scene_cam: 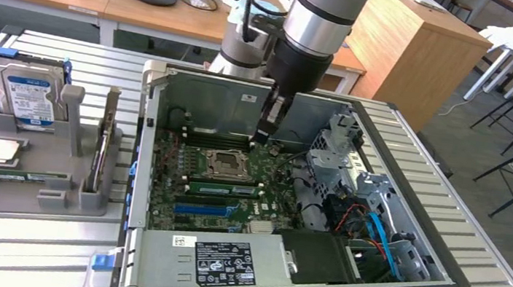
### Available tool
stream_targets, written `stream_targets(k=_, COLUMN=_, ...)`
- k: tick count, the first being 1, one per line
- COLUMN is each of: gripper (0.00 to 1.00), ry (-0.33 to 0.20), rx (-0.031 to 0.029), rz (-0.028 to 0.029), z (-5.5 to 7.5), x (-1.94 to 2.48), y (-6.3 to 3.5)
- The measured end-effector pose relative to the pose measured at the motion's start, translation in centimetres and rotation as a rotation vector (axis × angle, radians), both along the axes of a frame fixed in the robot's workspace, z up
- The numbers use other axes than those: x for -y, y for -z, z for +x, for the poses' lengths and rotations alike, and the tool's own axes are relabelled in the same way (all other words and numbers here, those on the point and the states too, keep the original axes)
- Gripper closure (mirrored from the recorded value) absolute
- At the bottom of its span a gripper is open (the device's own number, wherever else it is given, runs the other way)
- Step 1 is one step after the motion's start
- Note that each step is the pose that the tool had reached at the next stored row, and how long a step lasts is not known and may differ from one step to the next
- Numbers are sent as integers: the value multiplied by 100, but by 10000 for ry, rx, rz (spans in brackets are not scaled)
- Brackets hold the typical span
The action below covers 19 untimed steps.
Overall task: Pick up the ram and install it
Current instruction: 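Press down the ram until it locks into place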
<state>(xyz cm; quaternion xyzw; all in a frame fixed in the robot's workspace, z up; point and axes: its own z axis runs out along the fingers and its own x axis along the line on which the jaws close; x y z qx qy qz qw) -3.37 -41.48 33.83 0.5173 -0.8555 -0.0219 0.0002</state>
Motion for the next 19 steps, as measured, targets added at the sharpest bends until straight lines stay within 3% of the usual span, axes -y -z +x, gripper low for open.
stream_targets(k=1, gripper=90, ry=475, rx=-1, rz=-1, z=0, x=0, y=3)
stream_targets(k=19, gripper=90, ry=3755, rx=1, rz=0, z=0, x=0, y=29)
